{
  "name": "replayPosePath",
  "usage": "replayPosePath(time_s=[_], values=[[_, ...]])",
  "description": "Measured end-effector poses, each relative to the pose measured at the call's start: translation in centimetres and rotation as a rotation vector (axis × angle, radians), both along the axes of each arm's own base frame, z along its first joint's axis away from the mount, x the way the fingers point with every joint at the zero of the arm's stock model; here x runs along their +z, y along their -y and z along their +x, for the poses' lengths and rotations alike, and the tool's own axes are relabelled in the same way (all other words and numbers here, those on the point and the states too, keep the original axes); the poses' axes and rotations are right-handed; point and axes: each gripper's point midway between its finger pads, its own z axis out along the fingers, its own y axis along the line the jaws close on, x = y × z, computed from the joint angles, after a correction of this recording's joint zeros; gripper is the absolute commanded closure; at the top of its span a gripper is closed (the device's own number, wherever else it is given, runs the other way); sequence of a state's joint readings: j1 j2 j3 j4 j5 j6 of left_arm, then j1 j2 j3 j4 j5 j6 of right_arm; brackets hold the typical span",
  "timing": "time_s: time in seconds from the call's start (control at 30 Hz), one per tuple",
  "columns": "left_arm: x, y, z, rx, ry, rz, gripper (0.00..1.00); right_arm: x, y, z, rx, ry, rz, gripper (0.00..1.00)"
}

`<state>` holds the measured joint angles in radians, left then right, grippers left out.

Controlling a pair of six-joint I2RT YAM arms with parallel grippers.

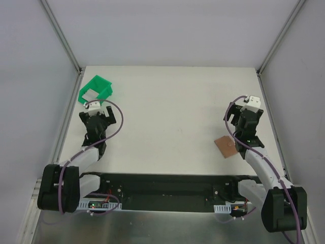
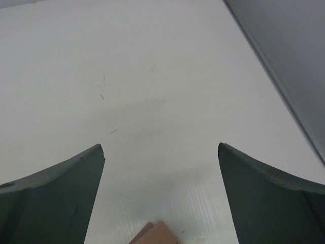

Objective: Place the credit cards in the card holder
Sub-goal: Move the storage box to the center of the board.

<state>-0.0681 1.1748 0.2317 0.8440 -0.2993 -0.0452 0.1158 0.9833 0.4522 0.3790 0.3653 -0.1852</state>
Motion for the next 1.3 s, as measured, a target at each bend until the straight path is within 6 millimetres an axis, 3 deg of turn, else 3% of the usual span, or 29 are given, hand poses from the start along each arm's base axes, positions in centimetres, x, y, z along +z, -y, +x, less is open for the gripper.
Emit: replayPosePath(time_s=[0.2, 0.33, 0.47, 0.57, 0.73, 1.03, 1.3], values=[[9.2, 0.5, 2.2, 0.003, 0.118, -0.060, 0.01, 0.6, -2.1, -1.0, 0.054, -0.103, 0.143, 0.04], [11.9, 1.7, 3.6, -0.049, 0.071, -0.091, 0.01, 0.2, -3.9, -1.9, 0.122, -0.180, 0.216, 0.04], [13.8, 3.0, 6.6, -0.115, -0.013, -0.100, 0.01, 0.0, -5.7, -3.0, 0.197, -0.240, 0.276, 0.02], [14.0, 3.7, 8.6, -0.185, -0.067, -0.134, 0.01, 0.1, -6.8, -3.9, 0.251, -0.271, 0.309, 0.02], [13.1, 2.8, 11.9, -0.240, -0.153, -0.207, 0.01, 1.2, -7.9, -5.4, 0.319, -0.296, 0.341, 0.02], [12.0, 3.1, 16.8, -0.371, -0.235, -0.288, 0.01, 2.8, -8.5, -8.8, 0.372, -0.281, 0.360, 0.04], [8.9, 1.5, 19.9, -0.369, -0.301, -0.309, 0.01, 3.3, -8.5, -10.6, 0.382, -0.275, 0.364, 0.04]])
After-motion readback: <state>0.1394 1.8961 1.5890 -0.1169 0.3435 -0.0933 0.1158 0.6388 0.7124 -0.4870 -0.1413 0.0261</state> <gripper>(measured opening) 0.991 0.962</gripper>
